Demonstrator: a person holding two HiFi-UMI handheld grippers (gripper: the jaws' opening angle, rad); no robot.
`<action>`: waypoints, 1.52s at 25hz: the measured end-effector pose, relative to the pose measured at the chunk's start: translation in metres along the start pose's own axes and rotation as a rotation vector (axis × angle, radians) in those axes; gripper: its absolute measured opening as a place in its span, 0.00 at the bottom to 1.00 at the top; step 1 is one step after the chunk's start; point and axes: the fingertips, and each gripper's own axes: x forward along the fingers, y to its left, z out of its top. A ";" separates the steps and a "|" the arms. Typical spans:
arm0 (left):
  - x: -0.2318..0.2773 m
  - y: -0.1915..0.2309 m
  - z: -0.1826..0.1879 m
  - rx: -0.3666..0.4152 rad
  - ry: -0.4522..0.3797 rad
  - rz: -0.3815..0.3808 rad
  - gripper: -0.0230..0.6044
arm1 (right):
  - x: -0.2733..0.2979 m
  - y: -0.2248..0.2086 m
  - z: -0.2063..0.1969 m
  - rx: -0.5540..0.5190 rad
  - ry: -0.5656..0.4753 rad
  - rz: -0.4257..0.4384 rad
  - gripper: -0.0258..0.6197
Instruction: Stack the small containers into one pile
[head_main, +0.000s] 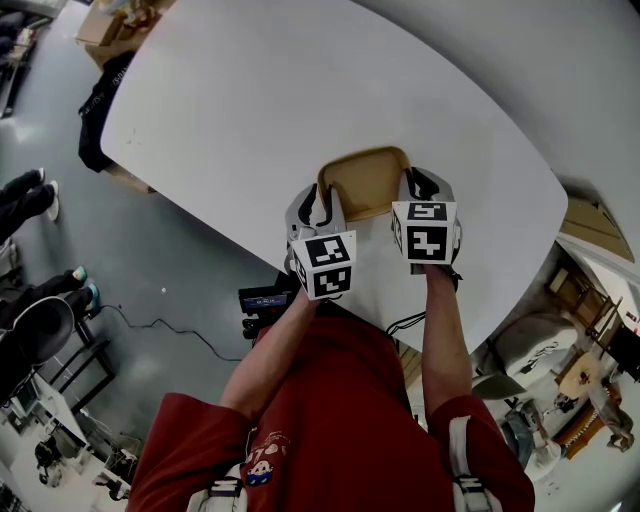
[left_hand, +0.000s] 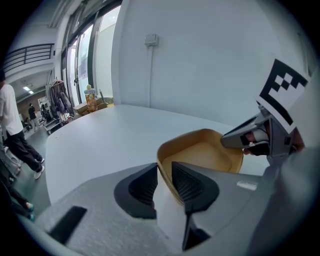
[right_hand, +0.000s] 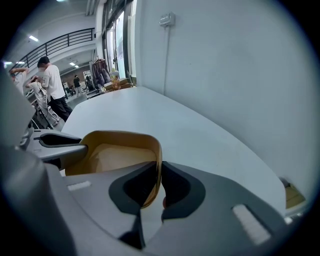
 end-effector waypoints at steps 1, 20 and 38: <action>0.000 0.000 0.000 0.000 0.000 -0.001 0.19 | 0.000 0.000 0.000 -0.002 0.001 -0.001 0.09; 0.008 0.002 -0.007 -0.027 0.038 -0.040 0.28 | 0.009 0.000 -0.018 0.053 0.028 0.027 0.17; 0.003 0.006 -0.010 -0.030 0.042 -0.050 0.32 | 0.000 0.005 -0.010 0.070 -0.036 0.045 0.18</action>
